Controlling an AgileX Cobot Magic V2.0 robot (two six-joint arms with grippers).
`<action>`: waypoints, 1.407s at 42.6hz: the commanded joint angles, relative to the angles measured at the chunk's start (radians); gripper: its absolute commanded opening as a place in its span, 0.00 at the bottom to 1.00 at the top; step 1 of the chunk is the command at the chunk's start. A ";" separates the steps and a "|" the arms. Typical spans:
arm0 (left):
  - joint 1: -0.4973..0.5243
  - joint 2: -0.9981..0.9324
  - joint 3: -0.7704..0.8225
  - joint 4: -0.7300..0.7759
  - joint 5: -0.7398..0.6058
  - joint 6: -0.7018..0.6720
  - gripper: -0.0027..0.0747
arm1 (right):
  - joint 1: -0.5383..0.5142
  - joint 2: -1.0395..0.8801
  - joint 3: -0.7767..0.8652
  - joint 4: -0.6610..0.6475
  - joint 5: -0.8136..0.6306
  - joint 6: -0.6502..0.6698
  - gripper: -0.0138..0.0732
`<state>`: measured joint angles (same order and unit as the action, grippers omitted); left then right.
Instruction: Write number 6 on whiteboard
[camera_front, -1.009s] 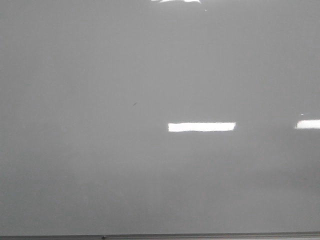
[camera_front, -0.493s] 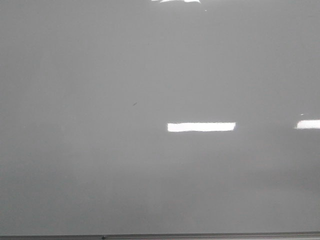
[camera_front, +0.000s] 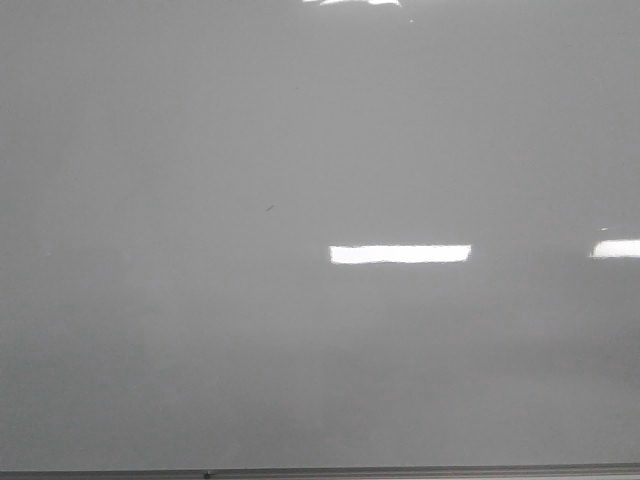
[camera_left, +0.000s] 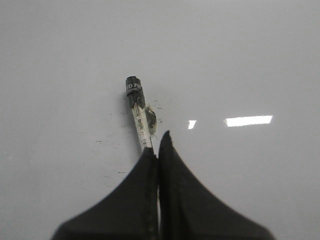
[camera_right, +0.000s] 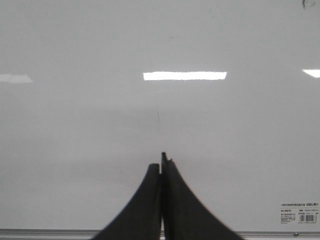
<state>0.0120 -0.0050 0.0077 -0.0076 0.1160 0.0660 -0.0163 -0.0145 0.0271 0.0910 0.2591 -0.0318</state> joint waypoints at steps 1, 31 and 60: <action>0.000 -0.015 0.004 0.008 -0.094 -0.002 0.01 | 0.002 -0.015 -0.015 -0.012 -0.087 0.001 0.08; 0.000 0.326 -0.438 0.039 0.152 0.000 0.01 | 0.003 0.277 -0.505 -0.002 0.052 0.001 0.08; 0.000 0.470 -0.431 -0.064 0.088 -0.002 0.82 | 0.003 0.390 -0.522 -0.002 0.040 0.001 0.89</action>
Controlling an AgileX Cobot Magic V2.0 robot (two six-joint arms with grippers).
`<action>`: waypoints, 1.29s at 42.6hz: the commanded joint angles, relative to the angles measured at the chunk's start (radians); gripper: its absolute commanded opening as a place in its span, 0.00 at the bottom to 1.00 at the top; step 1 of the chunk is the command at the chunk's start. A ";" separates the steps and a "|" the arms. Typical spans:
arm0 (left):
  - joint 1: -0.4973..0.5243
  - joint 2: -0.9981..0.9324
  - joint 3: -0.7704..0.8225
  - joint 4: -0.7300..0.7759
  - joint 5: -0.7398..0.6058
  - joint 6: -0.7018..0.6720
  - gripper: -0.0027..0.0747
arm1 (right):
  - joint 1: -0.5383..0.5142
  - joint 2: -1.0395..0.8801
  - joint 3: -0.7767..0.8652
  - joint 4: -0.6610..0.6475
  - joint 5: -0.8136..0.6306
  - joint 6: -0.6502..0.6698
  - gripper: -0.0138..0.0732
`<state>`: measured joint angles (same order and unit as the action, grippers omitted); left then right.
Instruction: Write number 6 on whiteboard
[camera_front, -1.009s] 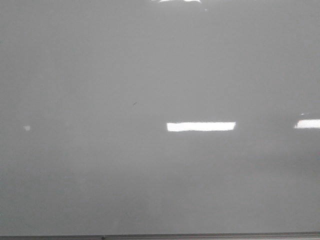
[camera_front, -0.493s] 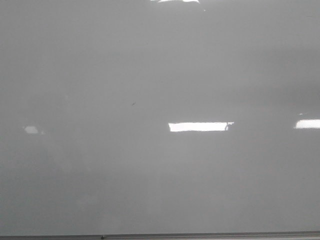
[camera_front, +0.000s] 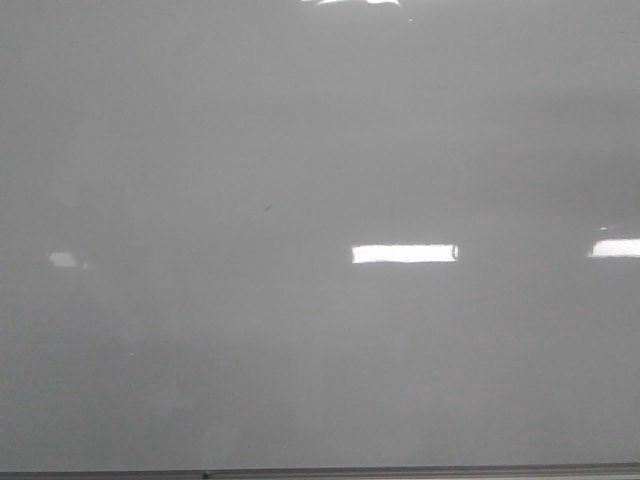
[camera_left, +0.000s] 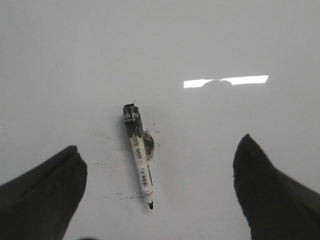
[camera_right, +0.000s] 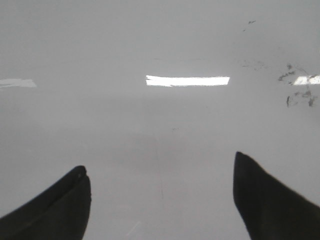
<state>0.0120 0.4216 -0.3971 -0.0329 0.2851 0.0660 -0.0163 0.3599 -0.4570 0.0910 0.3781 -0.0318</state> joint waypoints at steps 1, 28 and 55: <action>0.000 0.055 -0.026 -0.048 -0.081 -0.002 0.81 | 0.003 0.015 -0.038 -0.002 -0.079 0.001 0.89; 0.048 0.821 -0.232 -0.053 -0.253 -0.037 0.66 | 0.003 0.015 -0.038 -0.002 -0.078 0.001 0.89; 0.054 1.026 -0.276 -0.066 -0.366 -0.037 0.64 | 0.003 0.015 -0.038 -0.002 -0.079 0.001 0.89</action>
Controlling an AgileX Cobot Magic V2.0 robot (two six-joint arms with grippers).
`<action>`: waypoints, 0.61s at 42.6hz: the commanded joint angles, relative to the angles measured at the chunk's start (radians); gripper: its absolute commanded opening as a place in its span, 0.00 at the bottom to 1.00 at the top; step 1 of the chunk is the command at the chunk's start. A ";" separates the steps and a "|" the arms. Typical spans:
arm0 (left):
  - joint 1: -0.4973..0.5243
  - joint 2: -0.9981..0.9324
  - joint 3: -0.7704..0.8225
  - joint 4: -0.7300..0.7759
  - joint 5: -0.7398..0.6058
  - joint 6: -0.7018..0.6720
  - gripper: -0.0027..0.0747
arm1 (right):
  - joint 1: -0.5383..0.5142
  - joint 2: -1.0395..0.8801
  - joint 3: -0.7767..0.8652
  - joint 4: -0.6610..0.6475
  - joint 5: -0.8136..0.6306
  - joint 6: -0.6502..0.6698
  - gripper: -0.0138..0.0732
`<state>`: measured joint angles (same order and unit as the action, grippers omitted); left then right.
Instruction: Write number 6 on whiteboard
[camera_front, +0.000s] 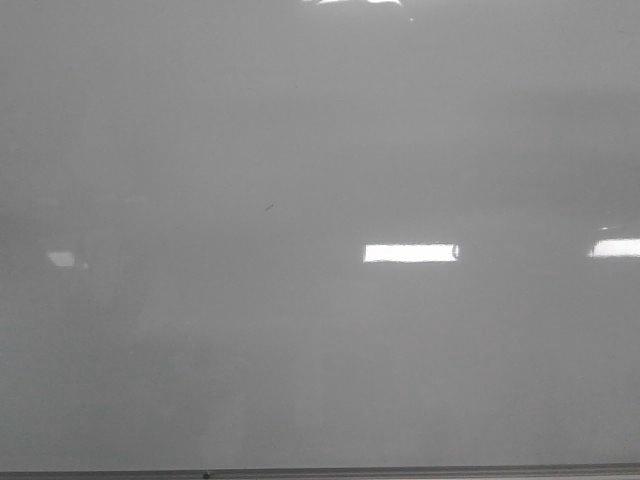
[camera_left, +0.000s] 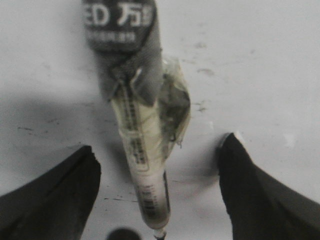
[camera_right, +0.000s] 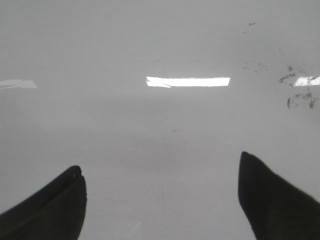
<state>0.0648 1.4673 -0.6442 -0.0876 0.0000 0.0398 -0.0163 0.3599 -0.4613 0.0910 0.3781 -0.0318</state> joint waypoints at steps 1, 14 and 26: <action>0.001 -0.017 -0.029 -0.011 -0.081 -0.010 0.63 | 0.003 0.015 -0.033 -0.002 -0.079 0.001 0.89; 0.001 -0.017 -0.029 -0.011 -0.081 -0.010 0.22 | 0.003 0.015 -0.033 -0.002 -0.079 0.001 0.89; -0.001 -0.123 -0.065 -0.009 0.070 -0.009 0.01 | 0.003 0.015 -0.033 -0.002 -0.079 0.001 0.89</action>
<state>0.0648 1.4332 -0.6575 -0.0882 0.0660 0.0390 -0.0163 0.3599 -0.4613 0.0910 0.3781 -0.0318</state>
